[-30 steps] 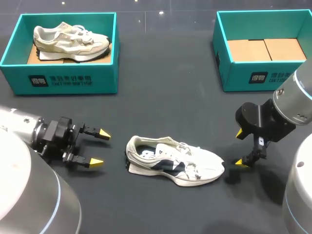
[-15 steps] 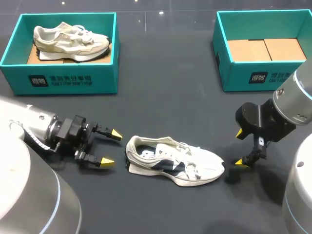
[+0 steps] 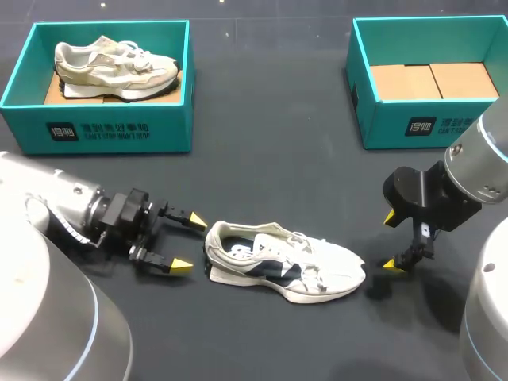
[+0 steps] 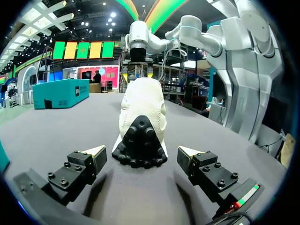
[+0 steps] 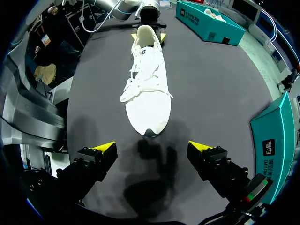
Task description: Take the shoe out of the shoebox, open the shoe tongue, remove and reinsert the insole, then place the shoe into the shoebox
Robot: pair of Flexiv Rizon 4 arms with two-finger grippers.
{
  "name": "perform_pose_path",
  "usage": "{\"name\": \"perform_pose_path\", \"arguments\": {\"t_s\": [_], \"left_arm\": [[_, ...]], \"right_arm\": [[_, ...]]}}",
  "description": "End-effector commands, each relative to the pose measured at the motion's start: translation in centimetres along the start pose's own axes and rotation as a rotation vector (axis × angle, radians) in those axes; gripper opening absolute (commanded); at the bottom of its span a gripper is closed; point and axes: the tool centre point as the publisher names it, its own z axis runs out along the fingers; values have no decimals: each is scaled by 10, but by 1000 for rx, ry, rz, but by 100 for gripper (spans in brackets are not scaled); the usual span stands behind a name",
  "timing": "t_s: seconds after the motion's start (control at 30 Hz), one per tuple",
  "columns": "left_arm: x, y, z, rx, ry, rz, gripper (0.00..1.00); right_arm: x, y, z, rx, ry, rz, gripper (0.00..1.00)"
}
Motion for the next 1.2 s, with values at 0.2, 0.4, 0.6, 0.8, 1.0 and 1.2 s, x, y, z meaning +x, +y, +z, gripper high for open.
{"name": "perform_pose_path", "arguments": {"t_s": [0.2, 0.4, 0.6, 0.8, 1.0, 1.2], "left_arm": [[0, -4, 14, 3, -18, -21, 100], [-2, -4, 19, 22, -19, -41, 100], [0, -3, 27, 20, -8, -50, 100], [-2, -2, 34, 34, -15, -73, 100], [-5, -3, 39, 43, -15, -89, 100], [-4, -2, 46, 41, -7, -93, 100]], "right_arm": [[1, -1, 0, -1, -2, -1, 100], [1, -1, 0, -1, -2, -1, 100], [1, -1, 0, -1, -2, -1, 100], [1, -1, 0, -1, -2, -1, 100], [1, -1, 0, -1, -2, -1, 100], [1, -1, 0, -1, -2, -1, 100]]}}
